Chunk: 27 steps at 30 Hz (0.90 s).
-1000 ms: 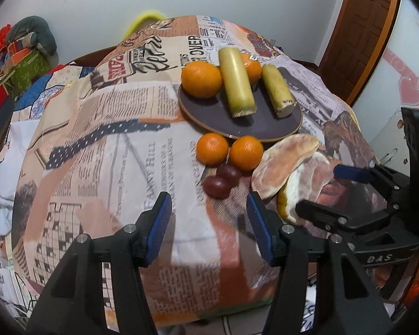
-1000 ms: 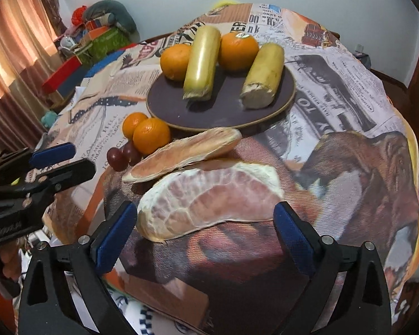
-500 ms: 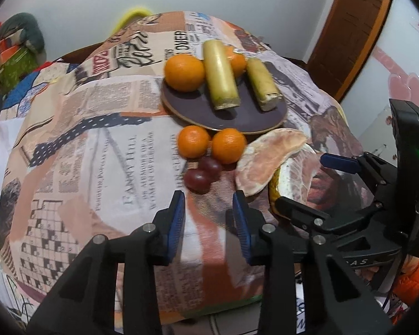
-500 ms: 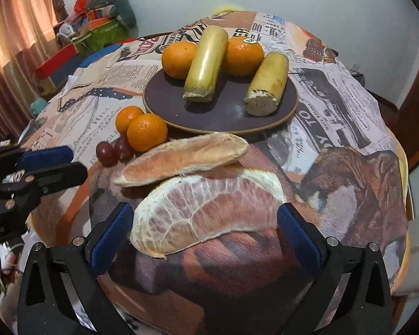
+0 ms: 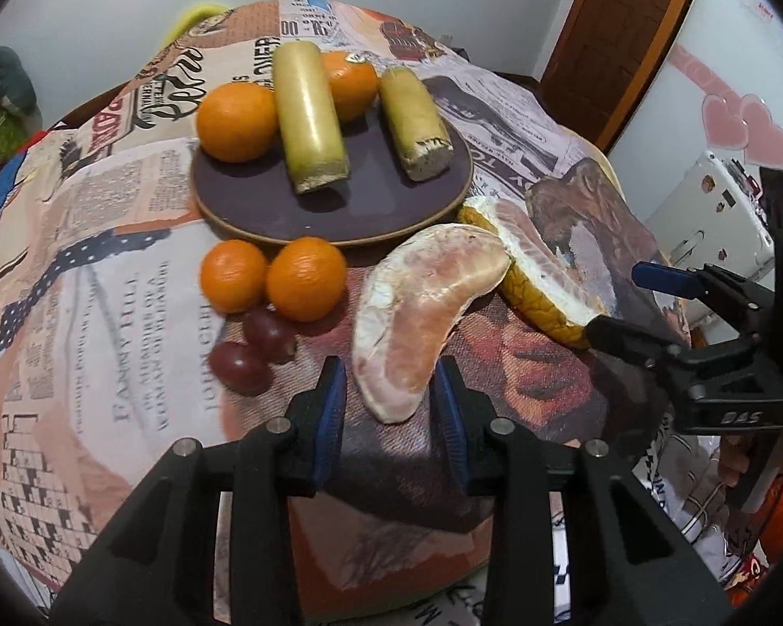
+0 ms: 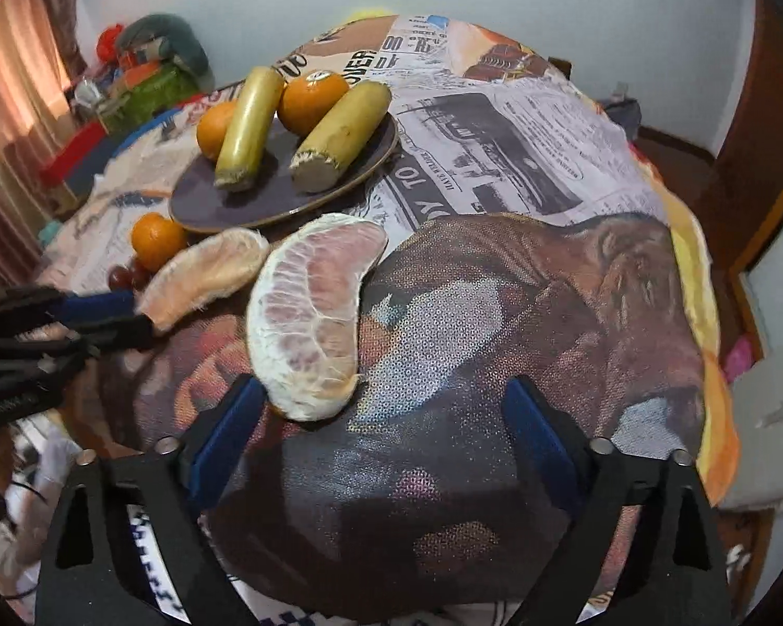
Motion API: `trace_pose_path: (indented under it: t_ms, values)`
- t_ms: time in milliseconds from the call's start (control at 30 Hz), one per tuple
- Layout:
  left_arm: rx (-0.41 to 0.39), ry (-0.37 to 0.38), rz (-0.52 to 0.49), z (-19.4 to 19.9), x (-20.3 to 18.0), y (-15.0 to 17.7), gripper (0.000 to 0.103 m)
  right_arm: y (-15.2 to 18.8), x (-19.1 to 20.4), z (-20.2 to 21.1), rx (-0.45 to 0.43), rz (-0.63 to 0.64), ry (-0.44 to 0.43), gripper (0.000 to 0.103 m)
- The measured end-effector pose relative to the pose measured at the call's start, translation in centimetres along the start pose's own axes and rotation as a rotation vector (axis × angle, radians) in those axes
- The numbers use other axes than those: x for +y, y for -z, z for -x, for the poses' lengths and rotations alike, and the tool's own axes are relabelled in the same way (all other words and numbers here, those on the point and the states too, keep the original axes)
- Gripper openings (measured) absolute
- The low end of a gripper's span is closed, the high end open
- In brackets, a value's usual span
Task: Organize fruits
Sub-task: 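Grasp a pomelo segment with the left gripper while the right gripper grasps another, then lift both pomelo segments off the cloth and carry them over the grey plate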
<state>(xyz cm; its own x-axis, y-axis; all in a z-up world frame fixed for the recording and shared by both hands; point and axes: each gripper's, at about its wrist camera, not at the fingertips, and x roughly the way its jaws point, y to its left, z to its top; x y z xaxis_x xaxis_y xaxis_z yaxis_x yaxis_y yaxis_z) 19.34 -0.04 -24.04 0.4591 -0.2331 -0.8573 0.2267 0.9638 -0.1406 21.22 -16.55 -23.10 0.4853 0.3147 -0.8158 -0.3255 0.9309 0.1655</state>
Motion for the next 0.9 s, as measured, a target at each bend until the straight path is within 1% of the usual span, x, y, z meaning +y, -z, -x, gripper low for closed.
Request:
trace_pose_path:
  t_ms: [67, 133, 167, 200, 233, 267, 300, 333, 400, 600, 667, 800, 833, 900]
  values:
    - [0.011, -0.008, -0.002, -0.6, -0.1, -0.2, 0.035, -0.3, 0.5, 0.0, -0.007, 0.012, -0.022, 0.087]
    - [0.005, -0.012, -0.012, -0.9, -0.4, -0.3, 0.035, -0.5, 1.2, -0.4, -0.005, 0.033, -0.037, 0.086]
    - [0.004, -0.021, -0.024, -1.0, -0.5, -0.3, 0.035, -0.7, 1.6, -0.8, 0.0, 0.043, -0.051, 0.082]
    - [0.003, -0.027, -0.03, -1.0, -0.7, -0.4, 0.035, -0.8, 1.8, -1.2, 0.009, 0.047, -0.056, 0.074]
    - [-0.001, -0.033, -0.031, -1.0, -0.7, -0.3, 0.035, -0.9, 2.0, -1.6, 0.02, 0.05, -0.057, 0.071]
    - [-0.003, -0.034, -0.029, -1.0, -0.7, -0.3, 0.035, -1.0, 2.2, -2.0, 0.02, 0.055, -0.053, 0.064]
    - [-0.006, -0.033, -0.026, -0.9, -0.6, -0.2, 0.035, -1.0, 2.3, -2.0, 0.016, 0.063, -0.051, 0.06]
    - [-0.007, -0.033, -0.023, -0.9, -0.6, -0.1, 0.035, -0.9, 2.5, -2.0, 0.013, 0.071, -0.054, 0.058]
    - [-0.002, -0.031, -0.021, -0.6, -0.7, 0.1, 0.034, -0.7, 2.4, -1.7, 0.011, 0.078, -0.082, 0.046]
    - [0.024, -0.011, -0.067, 0.2, -1.9, 1.2, 0.034, 0.2, 1.1, -0.6, 0.009, 0.082, -0.089, 0.045]
    - [0.023, -0.027, -0.084, 0.3, -2.3, 1.3, 0.034, 0.6, 0.5, -0.1, 0.009, 0.085, -0.08, 0.045]
    - [0.038, -0.031, -0.065, 0.0, -1.9, 0.6, 0.035, 0.7, -0.6, 0.3, 0.022, 0.065, -0.077, 0.046]
    - [0.045, -0.028, -0.054, -0.2, -1.7, 0.2, 0.037, 0.6, -0.8, 0.3, 0.026, 0.058, -0.082, 0.046]
    - [0.057, -0.007, -0.038, -0.6, -1.4, -0.5, 0.038, 0.4, -1.0, 0.2, 0.031, 0.045, -0.092, 0.046]
